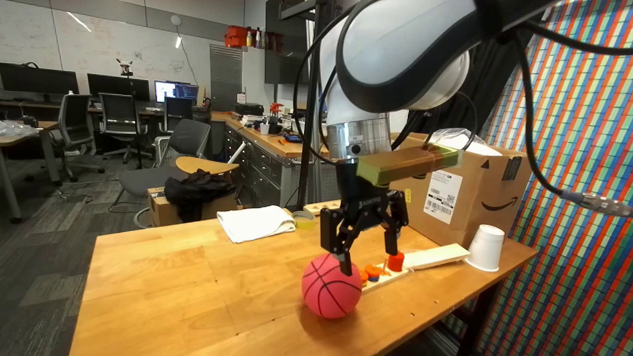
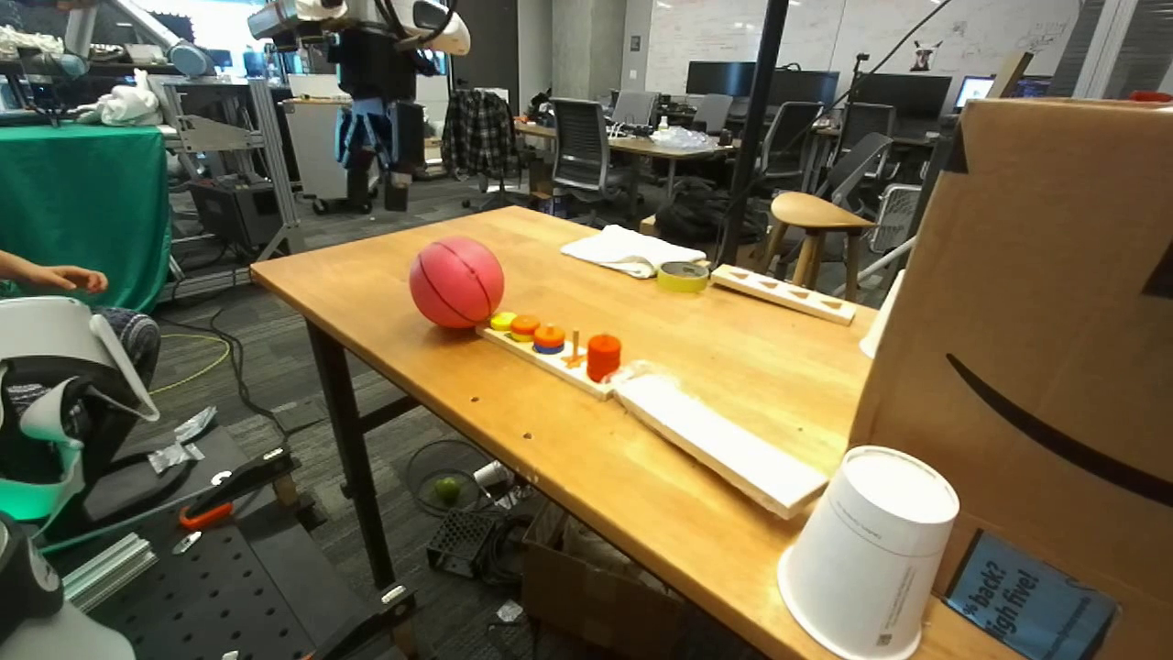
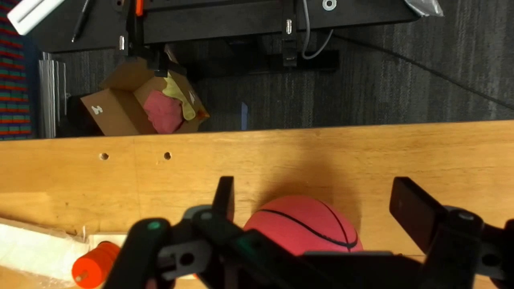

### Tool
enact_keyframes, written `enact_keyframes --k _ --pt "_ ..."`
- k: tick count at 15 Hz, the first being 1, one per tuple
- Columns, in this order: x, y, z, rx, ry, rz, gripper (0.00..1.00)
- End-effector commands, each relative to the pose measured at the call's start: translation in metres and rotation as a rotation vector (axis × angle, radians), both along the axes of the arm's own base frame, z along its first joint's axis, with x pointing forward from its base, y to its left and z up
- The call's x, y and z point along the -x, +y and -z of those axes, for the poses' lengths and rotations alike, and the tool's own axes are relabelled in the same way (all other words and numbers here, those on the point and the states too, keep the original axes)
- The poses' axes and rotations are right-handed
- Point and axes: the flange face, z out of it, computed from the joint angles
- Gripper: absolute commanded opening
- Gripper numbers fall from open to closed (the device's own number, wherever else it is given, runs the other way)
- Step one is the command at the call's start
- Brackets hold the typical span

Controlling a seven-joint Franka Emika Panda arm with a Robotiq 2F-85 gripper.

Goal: Push the ball toy forward.

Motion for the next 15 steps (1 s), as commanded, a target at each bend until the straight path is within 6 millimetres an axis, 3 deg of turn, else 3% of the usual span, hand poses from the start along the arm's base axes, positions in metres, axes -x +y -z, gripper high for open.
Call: enact_keyframes --k 1,10,15 --pt "-0.015 0.019 0.012 0.024 0.047 -0.011 1.0" --pt "-0.033 0.054 0.009 -0.021 0.135 -0.076 1.0" --pt "-0.04 0.059 0.025 -0.006 0.189 -0.091 1.0"
